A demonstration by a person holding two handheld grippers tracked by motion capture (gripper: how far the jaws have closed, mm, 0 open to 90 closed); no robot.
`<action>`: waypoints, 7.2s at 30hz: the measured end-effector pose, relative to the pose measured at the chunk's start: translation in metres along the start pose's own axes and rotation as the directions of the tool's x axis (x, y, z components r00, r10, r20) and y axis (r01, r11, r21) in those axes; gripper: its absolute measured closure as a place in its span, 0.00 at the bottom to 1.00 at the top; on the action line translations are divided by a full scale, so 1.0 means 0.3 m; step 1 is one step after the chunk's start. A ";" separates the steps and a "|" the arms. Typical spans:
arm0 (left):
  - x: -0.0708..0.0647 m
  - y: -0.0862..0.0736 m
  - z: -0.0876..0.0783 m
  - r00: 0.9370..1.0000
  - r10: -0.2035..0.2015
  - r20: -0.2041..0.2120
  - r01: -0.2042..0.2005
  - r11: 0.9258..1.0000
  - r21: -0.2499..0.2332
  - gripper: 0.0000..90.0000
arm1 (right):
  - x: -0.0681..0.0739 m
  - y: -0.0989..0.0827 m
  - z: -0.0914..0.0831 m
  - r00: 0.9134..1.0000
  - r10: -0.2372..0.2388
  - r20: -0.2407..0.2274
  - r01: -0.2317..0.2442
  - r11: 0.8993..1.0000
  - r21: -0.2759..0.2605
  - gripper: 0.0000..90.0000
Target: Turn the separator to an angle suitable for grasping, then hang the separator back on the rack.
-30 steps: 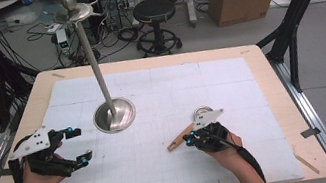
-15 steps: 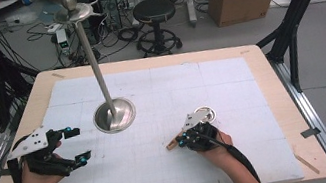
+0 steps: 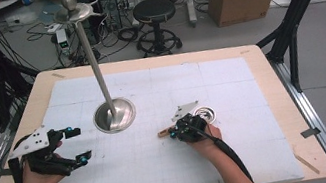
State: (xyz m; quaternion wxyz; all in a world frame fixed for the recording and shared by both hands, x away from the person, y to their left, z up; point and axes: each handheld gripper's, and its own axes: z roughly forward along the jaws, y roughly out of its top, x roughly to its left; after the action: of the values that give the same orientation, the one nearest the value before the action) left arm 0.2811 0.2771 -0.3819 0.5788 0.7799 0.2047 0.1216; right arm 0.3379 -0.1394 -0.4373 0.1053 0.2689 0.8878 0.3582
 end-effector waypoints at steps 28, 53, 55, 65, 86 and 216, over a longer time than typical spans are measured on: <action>0.007 -0.009 0.001 1.000 -0.008 -0.001 0.008 1.000 -0.001 0.16 | -0.116 0.103 0.051 0.991 0.116 0.071 -0.116 0.993 -0.003 1.00; 0.001 -0.013 0.013 1.000 -0.015 0.016 0.016 1.000 -0.007 0.15 | -0.037 -0.050 -0.357 0.998 0.058 0.004 -0.054 0.947 -0.317 0.77; 0.001 -0.016 0.017 1.000 -0.017 0.020 0.017 1.000 -0.006 0.15 | -0.024 -0.072 -0.382 0.999 0.043 0.011 -0.036 0.935 -0.354 0.75; -0.013 -0.014 0.042 0.999 -0.004 0.039 0.004 1.000 -0.001 0.15 | 0.007 -0.121 -0.412 1.000 0.023 0.015 -0.015 0.913 -0.407 0.66; -0.019 -0.003 0.041 0.998 0.009 0.058 -0.008 1.000 -0.011 0.15 | -0.016 -0.148 -0.425 0.998 0.029 0.053 -0.003 0.900 -0.437 0.46; -0.031 -0.031 0.034 0.999 0.005 0.050 -0.006 1.000 0.023 0.16 | -0.234 0.084 -0.013 0.997 -0.069 -0.017 0.071 0.934 0.351 0.77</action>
State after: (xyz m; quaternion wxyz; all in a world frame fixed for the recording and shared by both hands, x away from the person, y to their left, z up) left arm 0.2755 0.2664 -0.3935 0.5745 0.7898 0.1895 0.1012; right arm 0.4051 -0.1653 -0.4175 0.0663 0.2507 0.9468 0.1903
